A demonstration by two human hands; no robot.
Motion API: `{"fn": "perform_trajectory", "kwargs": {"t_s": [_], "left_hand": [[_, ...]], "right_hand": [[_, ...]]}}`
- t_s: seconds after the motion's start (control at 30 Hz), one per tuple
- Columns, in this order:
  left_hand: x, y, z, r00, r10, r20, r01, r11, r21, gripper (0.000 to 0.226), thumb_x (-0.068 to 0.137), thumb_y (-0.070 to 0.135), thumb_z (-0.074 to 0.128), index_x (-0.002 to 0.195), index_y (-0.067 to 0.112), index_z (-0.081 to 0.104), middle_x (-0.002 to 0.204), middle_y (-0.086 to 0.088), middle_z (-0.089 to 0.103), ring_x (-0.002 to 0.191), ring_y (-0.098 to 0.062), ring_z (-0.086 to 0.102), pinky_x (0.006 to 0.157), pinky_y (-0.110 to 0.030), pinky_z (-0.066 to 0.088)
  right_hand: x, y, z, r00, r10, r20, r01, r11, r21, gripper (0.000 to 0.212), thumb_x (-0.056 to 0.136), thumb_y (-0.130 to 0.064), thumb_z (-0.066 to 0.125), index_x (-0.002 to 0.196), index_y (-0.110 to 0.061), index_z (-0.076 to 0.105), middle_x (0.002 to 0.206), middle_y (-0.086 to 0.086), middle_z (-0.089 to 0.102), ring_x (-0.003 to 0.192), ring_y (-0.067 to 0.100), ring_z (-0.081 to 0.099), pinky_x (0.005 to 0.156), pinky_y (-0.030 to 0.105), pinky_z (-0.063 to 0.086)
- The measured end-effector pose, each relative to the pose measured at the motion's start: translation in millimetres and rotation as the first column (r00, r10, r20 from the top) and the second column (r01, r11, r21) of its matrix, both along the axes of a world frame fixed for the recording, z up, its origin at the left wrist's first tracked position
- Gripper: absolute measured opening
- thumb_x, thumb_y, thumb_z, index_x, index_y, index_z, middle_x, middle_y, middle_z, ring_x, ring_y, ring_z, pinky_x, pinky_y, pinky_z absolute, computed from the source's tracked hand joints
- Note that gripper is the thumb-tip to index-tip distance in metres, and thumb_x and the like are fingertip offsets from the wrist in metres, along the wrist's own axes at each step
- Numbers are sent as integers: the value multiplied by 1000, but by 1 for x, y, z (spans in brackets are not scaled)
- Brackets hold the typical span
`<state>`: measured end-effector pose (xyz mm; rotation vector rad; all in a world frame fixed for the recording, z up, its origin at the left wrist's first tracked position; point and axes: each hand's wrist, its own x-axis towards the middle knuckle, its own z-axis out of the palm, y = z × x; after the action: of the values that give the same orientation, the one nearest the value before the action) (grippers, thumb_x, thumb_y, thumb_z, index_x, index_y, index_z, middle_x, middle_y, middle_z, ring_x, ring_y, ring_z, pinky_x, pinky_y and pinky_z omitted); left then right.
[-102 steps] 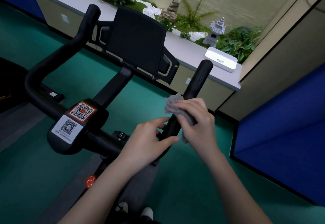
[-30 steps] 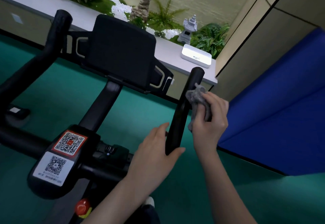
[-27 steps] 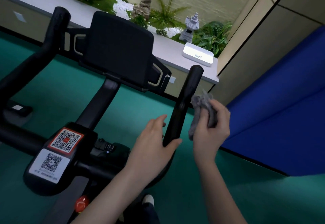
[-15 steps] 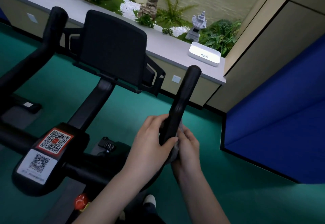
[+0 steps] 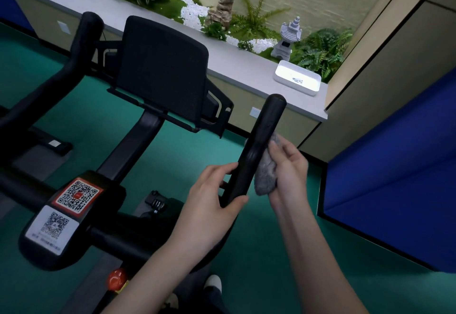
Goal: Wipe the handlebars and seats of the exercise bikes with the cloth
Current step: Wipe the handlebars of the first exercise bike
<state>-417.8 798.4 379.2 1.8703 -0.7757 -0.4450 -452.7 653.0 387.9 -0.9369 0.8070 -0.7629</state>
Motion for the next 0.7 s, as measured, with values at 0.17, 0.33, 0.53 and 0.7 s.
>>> {"fn": "perform_trajectory", "kwargs": {"t_s": [0.17,0.33,0.53,0.7], "left_hand": [[1,-6,2,999,40,3,-40,999,-3,53,81,32,69,129,35,47,117,23,47,103,11,45,81,-6,40],[9,-22,7,998,65,0,-65,998,-28,49,83,27,67,128,30,49,118,17,50,102,6,49,80,-12,44],[11,-35,10,995,70,-76,-73,997,-36,41,85,20,66,113,43,48,114,19,53,97,10,48,74,2,35],[12,-36,9,987,89,-133,-97,994,-52,41,83,18,68,117,36,54,112,18,56,98,4,51,73,-5,41]], "right_hand": [[-7,9,-12,994,-98,-49,87,977,-195,15,92,-1,56,103,-7,64,93,6,70,88,19,65,85,36,53],[-8,37,-28,972,-226,-66,203,946,-251,16,92,-2,56,98,-14,64,103,13,69,100,27,64,94,43,50],[24,2,10,933,-357,49,348,859,-376,17,90,-1,57,97,-15,63,95,0,67,93,13,64,89,31,52],[29,-16,34,927,-347,140,354,691,-631,17,88,-2,59,103,-9,64,97,-2,65,94,8,62,87,25,50]]}}
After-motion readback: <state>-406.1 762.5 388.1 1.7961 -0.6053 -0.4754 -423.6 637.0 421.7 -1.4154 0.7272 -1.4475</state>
